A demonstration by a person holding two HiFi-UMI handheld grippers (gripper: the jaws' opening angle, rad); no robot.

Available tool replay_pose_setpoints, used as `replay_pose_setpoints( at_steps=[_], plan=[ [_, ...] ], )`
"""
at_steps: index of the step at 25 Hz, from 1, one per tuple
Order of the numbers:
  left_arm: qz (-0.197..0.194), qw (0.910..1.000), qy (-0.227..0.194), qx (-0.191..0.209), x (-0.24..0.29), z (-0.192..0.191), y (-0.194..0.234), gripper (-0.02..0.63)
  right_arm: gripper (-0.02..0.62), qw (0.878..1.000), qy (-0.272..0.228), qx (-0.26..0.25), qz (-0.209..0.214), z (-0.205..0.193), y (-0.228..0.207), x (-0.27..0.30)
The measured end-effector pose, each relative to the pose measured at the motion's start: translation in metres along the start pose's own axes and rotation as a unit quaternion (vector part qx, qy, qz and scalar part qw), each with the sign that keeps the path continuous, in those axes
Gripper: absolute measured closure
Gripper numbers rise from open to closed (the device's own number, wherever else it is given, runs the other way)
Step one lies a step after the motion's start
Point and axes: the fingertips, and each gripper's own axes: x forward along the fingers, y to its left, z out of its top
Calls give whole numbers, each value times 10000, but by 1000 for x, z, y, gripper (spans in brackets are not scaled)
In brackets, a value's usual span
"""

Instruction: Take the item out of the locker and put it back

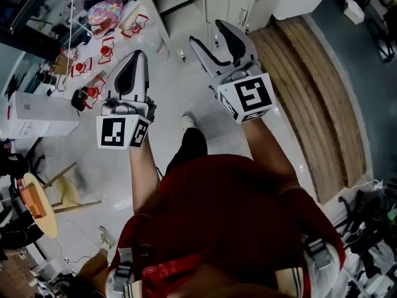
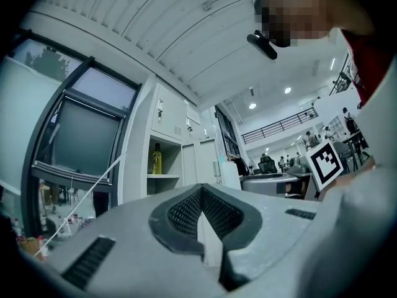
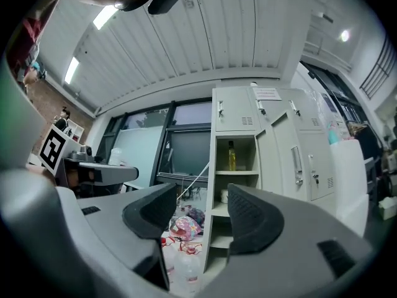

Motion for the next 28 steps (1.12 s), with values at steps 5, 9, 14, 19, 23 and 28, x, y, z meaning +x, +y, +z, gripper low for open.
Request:
replay_pose_setpoints(
  at_steps=[5, 9, 14, 19, 23, 28],
  plan=[
    [-96, 9999, -21, 51, 44, -9, 57, 600, 365, 9998, 60, -9, -190, -13, -21, 69],
    [-184, 9998, -41, 35, 78, -19, 101, 600, 364, 9993, 127, -34, -353, -26, -38, 124],
    [-364, 9993, -68, 17, 113, -32, 142, 600, 364, 9982, 189, -38, -573, -40, -57, 178],
    [-506, 9987, -78, -19, 139, -45, 174, 600, 364, 9965, 289, -35, -789, -56, -71, 218],
    [-586, 9982, -113, -13, 155, -53, 186, 600, 364, 9952, 413, 8, -884, -70, -82, 239],
    [-644, 9978, -155, -53, 175, -58, 189, 600, 362, 9937, 572, -24, -960, -80, -99, 259]
  ],
)
